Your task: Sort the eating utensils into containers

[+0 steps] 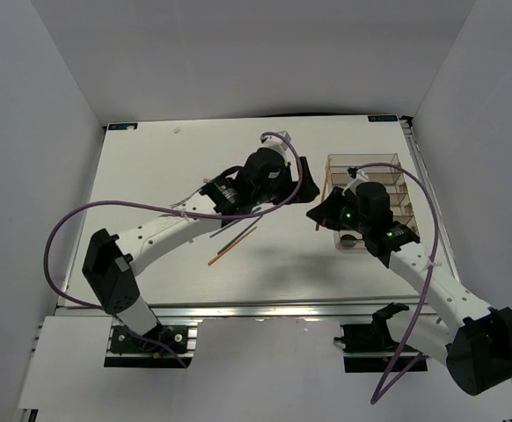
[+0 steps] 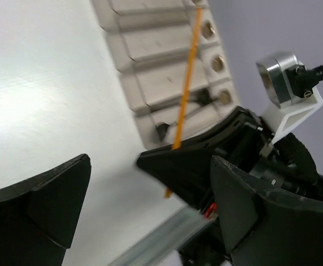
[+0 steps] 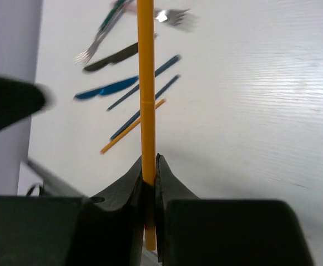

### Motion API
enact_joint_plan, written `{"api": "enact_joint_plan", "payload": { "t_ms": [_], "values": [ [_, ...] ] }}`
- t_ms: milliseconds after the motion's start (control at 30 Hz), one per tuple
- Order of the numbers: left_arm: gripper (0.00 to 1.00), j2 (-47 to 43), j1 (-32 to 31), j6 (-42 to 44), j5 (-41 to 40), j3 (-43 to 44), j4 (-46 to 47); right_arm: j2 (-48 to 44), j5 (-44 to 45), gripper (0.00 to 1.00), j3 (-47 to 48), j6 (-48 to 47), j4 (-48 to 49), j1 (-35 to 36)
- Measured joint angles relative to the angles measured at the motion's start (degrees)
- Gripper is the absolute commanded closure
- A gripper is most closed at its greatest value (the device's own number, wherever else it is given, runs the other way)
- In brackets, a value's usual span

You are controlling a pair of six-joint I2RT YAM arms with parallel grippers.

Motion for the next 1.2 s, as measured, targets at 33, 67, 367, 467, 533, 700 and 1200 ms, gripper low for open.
{"api": "enact_joint_plan", "payload": {
  "t_ms": [33,67,367,467,533,700,1200],
  "values": [
    [0.02,-0.2,-0.1,1.0,-2.7,1.7,-2.0,0.2,2.4,1.0,0.1,1.4,-0.9,-0.6],
    [0.02,-0.8,-0.1,2.2,-6.3,3.1,-4.3,0.5,5.1,1.0,0.2,3.6,-1.6,-1.3],
    [0.02,-18.4,0.3,8.9,-29.9,-0.1,-16.0,4.9,24.6,1.0,1.0,20.7,-8.1,-7.4],
    [0.02,-23.3,0.4,9.7,-33.1,-3.8,-17.4,9.0,28.8,1.0,3.3,26.7,-11.0,-8.9],
    [0.02,-24.7,0.5,10.1,-34.2,-6.0,-18.6,12.4,30.9,1.0,5.5,30.3,-13.0,-9.9],
    [0.02,-24.6,1.2,10.6,-35.7,-11.3,-20.8,19.6,33.6,1.0,10.3,37.5,-16.3,-10.7],
    [0.02,-24.2,2.1,11.3,-35.6,-17.4,-22.4,25.4,36.4,0.94,14.2,53.9,-23.5,-12.3]
  ]
}}
